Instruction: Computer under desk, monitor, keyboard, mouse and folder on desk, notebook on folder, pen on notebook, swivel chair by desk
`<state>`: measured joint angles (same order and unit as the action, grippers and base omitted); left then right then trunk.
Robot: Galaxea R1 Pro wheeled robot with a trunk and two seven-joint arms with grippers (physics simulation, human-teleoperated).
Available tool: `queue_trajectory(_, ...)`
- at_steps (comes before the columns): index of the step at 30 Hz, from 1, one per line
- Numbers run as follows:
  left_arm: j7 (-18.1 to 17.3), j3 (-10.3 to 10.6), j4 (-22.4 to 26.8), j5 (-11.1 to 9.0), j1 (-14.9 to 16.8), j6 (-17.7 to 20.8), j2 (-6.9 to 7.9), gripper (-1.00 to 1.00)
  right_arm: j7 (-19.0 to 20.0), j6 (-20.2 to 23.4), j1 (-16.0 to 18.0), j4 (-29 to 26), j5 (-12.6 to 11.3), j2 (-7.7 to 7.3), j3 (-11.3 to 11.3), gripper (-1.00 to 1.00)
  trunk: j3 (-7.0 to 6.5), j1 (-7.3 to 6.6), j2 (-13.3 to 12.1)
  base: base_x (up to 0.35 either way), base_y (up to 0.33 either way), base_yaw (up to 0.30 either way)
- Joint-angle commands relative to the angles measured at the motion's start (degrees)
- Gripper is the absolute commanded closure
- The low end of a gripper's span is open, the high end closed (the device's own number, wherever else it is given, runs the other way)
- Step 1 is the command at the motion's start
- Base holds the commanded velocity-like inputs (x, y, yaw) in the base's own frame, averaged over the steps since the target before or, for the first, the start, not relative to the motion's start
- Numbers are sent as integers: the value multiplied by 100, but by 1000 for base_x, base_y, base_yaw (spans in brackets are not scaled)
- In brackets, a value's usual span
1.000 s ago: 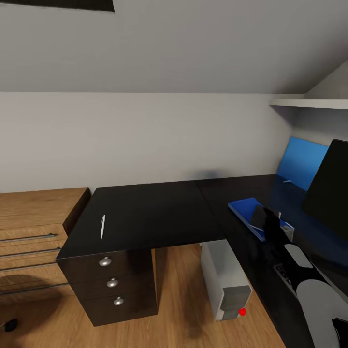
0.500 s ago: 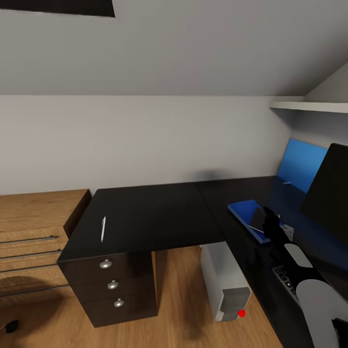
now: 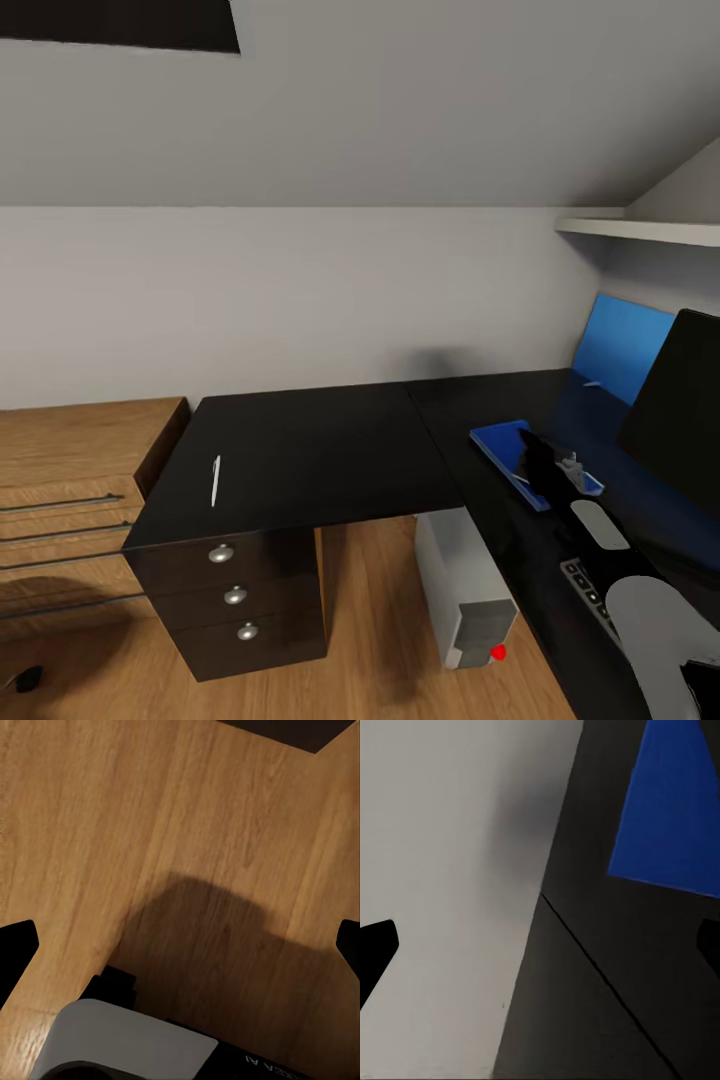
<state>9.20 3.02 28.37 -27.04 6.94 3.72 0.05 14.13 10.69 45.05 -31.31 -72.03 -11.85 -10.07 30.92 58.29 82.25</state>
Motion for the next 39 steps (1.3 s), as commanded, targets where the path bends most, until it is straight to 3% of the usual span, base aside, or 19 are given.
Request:
queue_trajectory(1, 46, 32, 13, -38, 0, 23, 4, -100, 13, 77, 4, -3, -43, -2, 43, -100, -13, -23, -38, 0, 0, 0)
queue_trajectory(2, 46, 32, 12, -38, 0, 23, 4, -100, 4, 166, 4, -42, -35, -12, 215, -100, -31, -45, -79, 0, 0, 0)
queue_trajectory(3, 46, 32, 11, -38, 0, 23, 4, -100, -221, 379, 4, -305, 49, -23, 626, -100, -49, -67, -119, 0, 0, 0)
queue_trajectory(6, 46, 35, 7, -37, 0, 23, 0, -100, -828, 598, 4, -682, 228, -26, 897, -100, -103, -133, -239, 0, 0, 0)
queue_trajectory(7, 46, 38, 4, -33, 0, 23, -2, -100, -1410, 850, 4, -996, 405, -25, 1088, -100, -120, -155, -279, 0, 0, 0)
queue_trajectory(12, 46, 45, -29, -30, 0, 23, -4, -100, -3031, 1606, 4, -2055, 768, -3, 1590, -100, -210, -265, -480, 0, 0, 0)
queue_trajectory(16, 46, 48, -52, -30, 0, 23, -5, -100, -3683, 1779, -43, -2655, 814, 4, 1864, -100, -282, -352, -640, 0, 0, 0)
queue_trajectory(21, 46, 50, -62, -30, 0, 23, 2, -100, -3809, 1794, -378, -2921, 811, 7, 1973, -100, -372, -462, -841, 0, 0, 0)
queue_trajectory(22, 51, 48, -65, -31, 0, 23, 3, -100, -3825, 1799, -392, -2953, 915, 7, 2097, -100, -390, -484, -881, 0, 0, 0)
queue_trajectory(23, 52, 45, -67, -34, 0, 22, 3, -100, -3856, 1802, -395, -2958, 1109, 12, 2297, -100, -408, -506, -921, 0, 0, 0)
queue_trajectory(24, 54, 43, -68, -36, 0, 20, 4, -100, -3955, 1803, -398, -2962, 1546, 34, 2683, -100, -426, -528, -961, 0, 0, 0)
queue_trajectory(25, 57, 42, -68, -37, 0, 18, 4, -100, -4034, 1804, -399, -2971, 1855, 82, 2890, -100, -444, -550, -1001, 0, 0, 0)
queue_trajectory(27, 61, 42, -68, -38, 0, 16, 4, -100, -4131, 1816, -400, -2980, 2259, 238, 3073, -100, -480, -594, -1081, 0, 0, 0)
queue_trajectory(32, 63, 41, -68, -38, 0, 15, 4, -100, -4258, 1840, -400, -2992, 2940, 625, 3237, -100, -569, -704, -1282, 0, 0, 0)
queue_trajectory(35, 64, 41, -69, -38, 0, 7, 4, -100, -4265, 1837, -402, -3100, 3399, 722, 3272, -100, -623, -770, -1402, 0, 0, 0)
queue_trajectory(39, 64, 41, -69, -38, 0, 4, 4, -100, -4268, 1845, -408, -3284, 3481, 734, 3315, -100, -695, -858, -1563, 0, 0, 0)
